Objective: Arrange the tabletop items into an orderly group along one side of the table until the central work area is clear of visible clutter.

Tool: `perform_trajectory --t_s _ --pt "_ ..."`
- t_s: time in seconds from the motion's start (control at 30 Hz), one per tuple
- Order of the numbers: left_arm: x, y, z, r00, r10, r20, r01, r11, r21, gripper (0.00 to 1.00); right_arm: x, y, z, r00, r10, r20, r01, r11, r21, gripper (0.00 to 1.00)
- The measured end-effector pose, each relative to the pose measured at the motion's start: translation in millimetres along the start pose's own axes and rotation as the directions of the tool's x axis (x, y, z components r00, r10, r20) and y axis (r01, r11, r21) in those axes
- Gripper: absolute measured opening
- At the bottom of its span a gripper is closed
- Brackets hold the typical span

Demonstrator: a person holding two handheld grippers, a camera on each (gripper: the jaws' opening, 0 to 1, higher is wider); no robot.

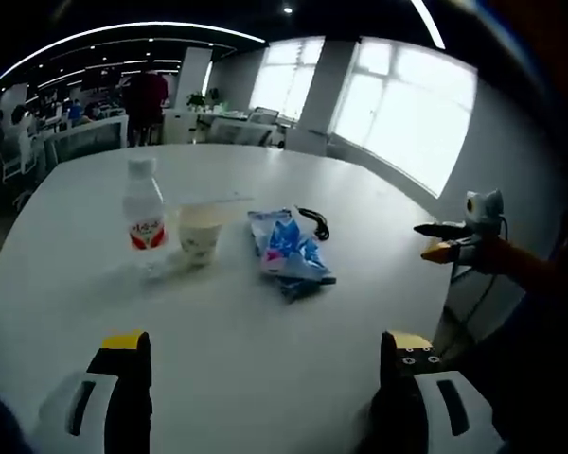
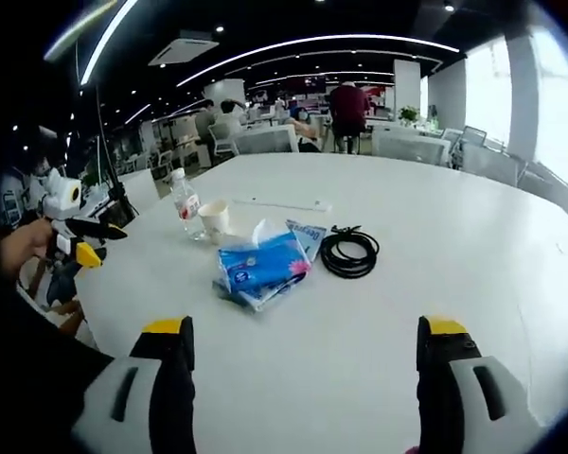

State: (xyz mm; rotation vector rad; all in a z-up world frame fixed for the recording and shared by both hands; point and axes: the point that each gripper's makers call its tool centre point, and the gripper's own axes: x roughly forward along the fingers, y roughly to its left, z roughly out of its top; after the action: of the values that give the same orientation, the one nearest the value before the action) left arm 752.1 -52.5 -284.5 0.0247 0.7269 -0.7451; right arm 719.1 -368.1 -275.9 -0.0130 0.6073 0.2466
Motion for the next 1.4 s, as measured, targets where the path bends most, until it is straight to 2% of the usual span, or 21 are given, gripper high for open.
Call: perform_trajectory --t_s 0.23,0.47,0.6,0.83,1.13,1.4 --pt "1 -4.5 0.7 1.0 -0.005 0.008 0.005 1.0 -0.002 1.0 4 1 5.9 1.0 0.012 -0.001 -0.012 1.0 -0.01 0.93" --pt "0 -6.1 -1.1 1.0 -0.003 0.009 0.003 1.0 -0.007 1.0 13 -10 16.6 1.0 0.008 0.01 -0.008 1.0 0.005 0.86" --pt "-1 -2.7 -3.6 1.0 0.001 0.009 -0.001 1.0 -0.012 1.0 23 -18 23.5 1.0 0.009 0.013 -0.009 1.0 -0.028 0.83" --pt "-2 -1.1 -3.5 1.0 0.005 0.015 -0.005 1.0 -0.015 1.0 42 -19 30.8 0.999 0.041 -0.005 -0.042 0.997 -0.069 0.79" --pt "-3 -6.3 -5.0 1.0 0.01 0.012 -0.009 1.0 -0.023 0.99 70 -21 33.6 0.994 0.088 -0.063 -0.097 0.982 -0.16 0.73" --pt "-3 -7.3 -4.0 1.0 0.018 0.017 -0.018 0.999 -0.027 0.99 100 -29 30.3 0.983 0.129 -0.133 -0.16 0.953 -0.256 0.68"
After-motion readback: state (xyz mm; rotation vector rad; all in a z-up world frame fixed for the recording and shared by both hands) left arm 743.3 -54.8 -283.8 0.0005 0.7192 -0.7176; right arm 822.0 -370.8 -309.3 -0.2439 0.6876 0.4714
